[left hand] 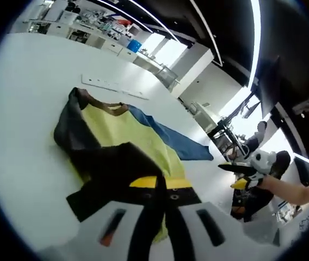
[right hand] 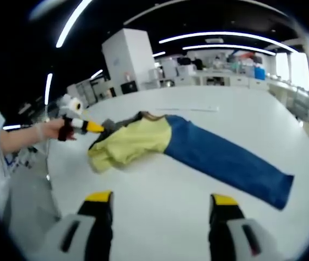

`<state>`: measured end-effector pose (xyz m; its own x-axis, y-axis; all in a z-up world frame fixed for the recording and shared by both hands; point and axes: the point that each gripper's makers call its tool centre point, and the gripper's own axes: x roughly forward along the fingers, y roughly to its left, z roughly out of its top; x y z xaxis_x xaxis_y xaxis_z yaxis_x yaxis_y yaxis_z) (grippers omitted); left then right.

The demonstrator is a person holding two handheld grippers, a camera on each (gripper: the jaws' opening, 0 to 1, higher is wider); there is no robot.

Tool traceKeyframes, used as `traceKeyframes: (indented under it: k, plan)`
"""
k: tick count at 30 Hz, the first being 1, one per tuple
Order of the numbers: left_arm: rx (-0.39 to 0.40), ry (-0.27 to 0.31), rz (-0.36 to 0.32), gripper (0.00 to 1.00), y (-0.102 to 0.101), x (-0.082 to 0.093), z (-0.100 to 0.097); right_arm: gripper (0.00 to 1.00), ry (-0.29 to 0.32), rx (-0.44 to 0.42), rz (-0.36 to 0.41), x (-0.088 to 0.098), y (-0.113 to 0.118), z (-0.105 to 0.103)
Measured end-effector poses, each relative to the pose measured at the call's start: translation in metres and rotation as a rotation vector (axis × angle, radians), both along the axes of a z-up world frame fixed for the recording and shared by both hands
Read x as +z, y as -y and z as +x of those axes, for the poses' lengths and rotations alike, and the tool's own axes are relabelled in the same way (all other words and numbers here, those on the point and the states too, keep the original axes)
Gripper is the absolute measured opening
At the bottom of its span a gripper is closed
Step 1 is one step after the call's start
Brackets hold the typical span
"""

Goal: Fold the garment on the visible template until the final outline fits inside the template.

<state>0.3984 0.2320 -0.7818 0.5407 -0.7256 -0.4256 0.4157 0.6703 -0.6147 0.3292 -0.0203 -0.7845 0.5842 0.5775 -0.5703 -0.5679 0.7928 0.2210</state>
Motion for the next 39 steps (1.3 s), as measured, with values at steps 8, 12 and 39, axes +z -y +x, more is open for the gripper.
traceKeyframes:
  k: [8, 12, 39]
  plan:
    - [-0.037, -0.006, 0.072, 0.0, 0.005, -0.023, -0.001, 0.71, -0.006, -0.012, 0.002, -0.001, 0.003, -0.002]
    - [-0.041, -0.007, 0.098, 0.0, 0.004, -0.028, -0.003, 0.72, -0.01, -0.017, 0.003, -0.002, 0.003, -0.004]
    - [-0.079, 0.131, 0.135, 0.19, 0.0, -0.011, -0.003, 0.72, -0.015, 0.004, 0.001, -0.003, -0.004, -0.007]
